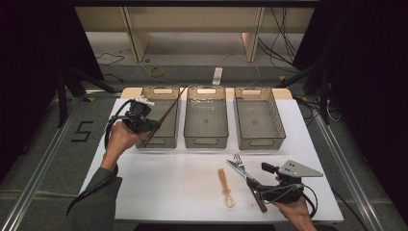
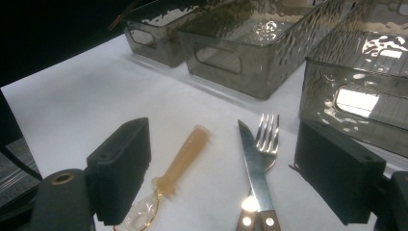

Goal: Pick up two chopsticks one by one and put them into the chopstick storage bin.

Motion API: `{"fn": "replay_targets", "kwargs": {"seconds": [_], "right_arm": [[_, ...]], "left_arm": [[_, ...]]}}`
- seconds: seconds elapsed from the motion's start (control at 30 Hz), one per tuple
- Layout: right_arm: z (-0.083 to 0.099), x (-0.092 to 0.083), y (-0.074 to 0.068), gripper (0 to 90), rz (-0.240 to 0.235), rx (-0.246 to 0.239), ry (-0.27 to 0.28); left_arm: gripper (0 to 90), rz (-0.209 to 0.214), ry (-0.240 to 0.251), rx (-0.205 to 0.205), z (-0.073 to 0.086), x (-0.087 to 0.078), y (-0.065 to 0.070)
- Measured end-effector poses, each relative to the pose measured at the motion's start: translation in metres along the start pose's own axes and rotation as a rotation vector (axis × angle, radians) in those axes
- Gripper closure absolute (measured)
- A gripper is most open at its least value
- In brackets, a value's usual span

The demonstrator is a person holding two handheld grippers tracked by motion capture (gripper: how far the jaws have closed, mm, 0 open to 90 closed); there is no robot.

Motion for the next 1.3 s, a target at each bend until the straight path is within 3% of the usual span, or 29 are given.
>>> {"fn": "replay_targets", "kwargs": {"seconds": [0.5, 0.77, 1.3], "right_arm": [[0.000, 0.000, 0.000, 21.1, -0.005, -0.001, 0.002], [0.000, 0.000, -0.001, 21.1, -0.006, -0.002, 0.002], [0.000, 0.000, -0.001, 21.0, -0.014, 0.004, 0.002]], "left_arm": [[84.3, -0.047, 0.025, -0.074, -0.021, -0.004, -0.038], [84.3, -0.070, 0.013, -0.084, -0.025, -0.002, -0.046], [84.1, -0.078, -0.001, -0.122, -0.015, 0.017, -0.055]]}}
Point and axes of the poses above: each handheld gripper's, and its own axes: x roughly forward along the jaws, z roughly out of its underside, y roughly to its right, the point moved 1 cm from there along x, roughly forward along the jaws, and after that the axes turned 9 degrees about -y, right-handed, at the moved point
